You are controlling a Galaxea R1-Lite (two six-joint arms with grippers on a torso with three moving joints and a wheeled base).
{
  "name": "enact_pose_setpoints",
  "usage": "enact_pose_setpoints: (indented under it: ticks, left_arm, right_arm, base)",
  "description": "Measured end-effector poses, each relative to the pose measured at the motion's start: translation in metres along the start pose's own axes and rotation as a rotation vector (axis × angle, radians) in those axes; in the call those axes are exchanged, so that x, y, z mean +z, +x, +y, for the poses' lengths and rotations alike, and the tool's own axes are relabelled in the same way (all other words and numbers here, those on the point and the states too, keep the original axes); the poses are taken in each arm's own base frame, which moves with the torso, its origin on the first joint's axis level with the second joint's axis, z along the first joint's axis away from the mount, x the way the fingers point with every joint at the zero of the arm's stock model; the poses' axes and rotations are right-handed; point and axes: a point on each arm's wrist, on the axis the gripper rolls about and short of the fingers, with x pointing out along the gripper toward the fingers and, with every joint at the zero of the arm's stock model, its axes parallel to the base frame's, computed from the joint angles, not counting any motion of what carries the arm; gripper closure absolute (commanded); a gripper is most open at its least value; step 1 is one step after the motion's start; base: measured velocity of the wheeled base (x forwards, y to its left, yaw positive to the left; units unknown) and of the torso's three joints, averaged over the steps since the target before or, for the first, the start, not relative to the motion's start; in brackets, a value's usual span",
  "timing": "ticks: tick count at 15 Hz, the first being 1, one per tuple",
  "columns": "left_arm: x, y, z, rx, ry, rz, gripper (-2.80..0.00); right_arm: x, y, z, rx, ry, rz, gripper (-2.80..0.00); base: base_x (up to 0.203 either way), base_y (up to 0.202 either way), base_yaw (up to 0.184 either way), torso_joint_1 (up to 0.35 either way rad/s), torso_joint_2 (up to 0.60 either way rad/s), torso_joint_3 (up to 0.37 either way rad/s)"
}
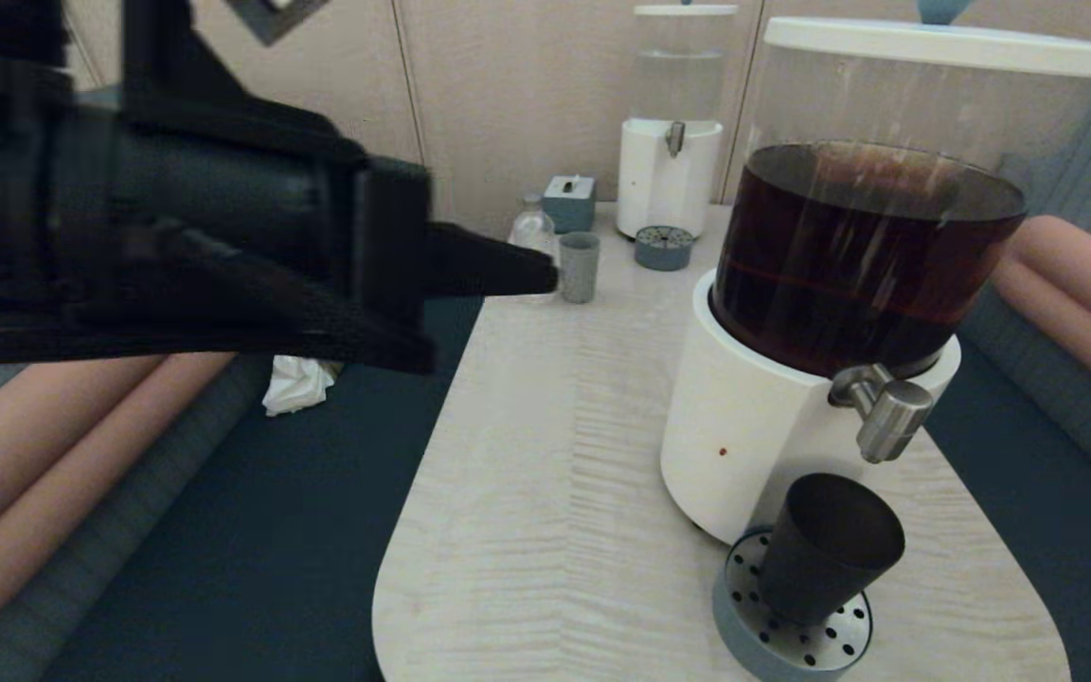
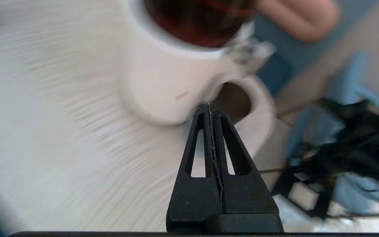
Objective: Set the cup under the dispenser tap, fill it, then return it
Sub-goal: Place the cup next to the water dispenser
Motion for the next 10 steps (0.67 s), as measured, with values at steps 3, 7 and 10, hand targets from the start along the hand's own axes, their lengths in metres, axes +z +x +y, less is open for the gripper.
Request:
enact_pose_setpoints:
  ticks: [3, 7, 10]
  left_arm:
    - [-0.034, -0.06, 0.014, 0.092, 0.025, 0.002, 0.0]
    - [-0.09, -0.102, 0.014, -0.076, 0.03, -0.03, 0.0]
    - [-0.119, -0.095, 0.026, -0.176, 0.1, -0.108, 0.0]
  right_arm:
    - [0.0, 0.0, 0.0, 0.0, 0.0, 0.0, 0.0]
    - [0.0, 0.0, 0.0, 0.0, 0.0, 0.0, 0.0]
    - [0.0, 0.0, 0.0, 0.001, 0.0, 0.0, 0.0]
  base:
    - [0.0, 0.0, 0.0, 0.0, 0.0, 0.0]
    - [0.0, 0.0, 0.0, 0.0, 0.0, 0.0]
    - [0.0, 0.0, 0.0, 0.0, 0.0, 0.0]
